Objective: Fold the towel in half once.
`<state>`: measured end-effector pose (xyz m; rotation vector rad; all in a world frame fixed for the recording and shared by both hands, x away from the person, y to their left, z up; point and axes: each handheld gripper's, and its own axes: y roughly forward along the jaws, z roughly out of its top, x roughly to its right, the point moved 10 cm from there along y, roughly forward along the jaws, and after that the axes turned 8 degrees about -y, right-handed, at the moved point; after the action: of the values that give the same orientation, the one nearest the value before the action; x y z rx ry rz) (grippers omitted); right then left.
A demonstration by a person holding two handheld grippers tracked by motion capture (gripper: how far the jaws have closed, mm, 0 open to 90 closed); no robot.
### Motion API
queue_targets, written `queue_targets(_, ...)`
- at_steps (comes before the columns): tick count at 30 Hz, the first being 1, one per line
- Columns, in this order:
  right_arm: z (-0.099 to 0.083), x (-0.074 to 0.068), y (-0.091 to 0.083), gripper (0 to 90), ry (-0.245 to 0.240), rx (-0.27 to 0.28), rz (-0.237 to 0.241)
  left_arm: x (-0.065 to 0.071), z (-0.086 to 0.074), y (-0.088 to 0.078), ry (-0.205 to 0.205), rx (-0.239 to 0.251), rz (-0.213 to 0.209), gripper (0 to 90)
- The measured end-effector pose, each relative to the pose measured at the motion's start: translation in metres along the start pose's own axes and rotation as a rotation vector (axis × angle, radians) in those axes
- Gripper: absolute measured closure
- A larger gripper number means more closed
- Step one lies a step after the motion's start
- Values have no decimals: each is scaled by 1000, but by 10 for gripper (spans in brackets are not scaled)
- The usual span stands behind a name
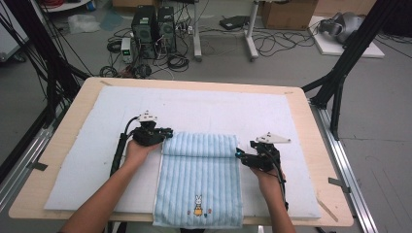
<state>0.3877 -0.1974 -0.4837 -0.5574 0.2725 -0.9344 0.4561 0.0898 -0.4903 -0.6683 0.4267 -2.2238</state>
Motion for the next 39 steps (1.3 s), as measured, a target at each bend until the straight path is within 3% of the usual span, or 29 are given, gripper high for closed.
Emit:
queue_targets(7,3,4,1,334,24,13,-2,9,13,-12,32,78,-49,807)
queue_targets(13,20,12,9,336,53,15,-2,17,21,-23,41,120,-75,812)
queue_targets(16,27,18,23,336,81,-17,13,17,23,-26,61,126,-64,819)
queue_targets(22,33,14,62,340,67,-138,53,15,22,-26,38,123,-74,821)
queue_targets(25,35,12,75,363,65,-164,58,20,21,-27,36,118,-94,822)
queue_targets(28,30,10,89,447,48,-207,54,23,20,-28,39,116,-104,822)
queue_targets(31,28,10,89,690,31,-206,65,24,20,-30,34,117,-108,822)
queue_targets(33,29,8,87,803,1,-205,70,25,19,-31,31,114,-115,823)
queue_targets(35,34,7,83,812,-50,-177,46,27,18,-33,34,114,-117,822)
queue_targets(39,43,5,71,811,-69,-125,39,30,16,-37,31,118,-126,822)
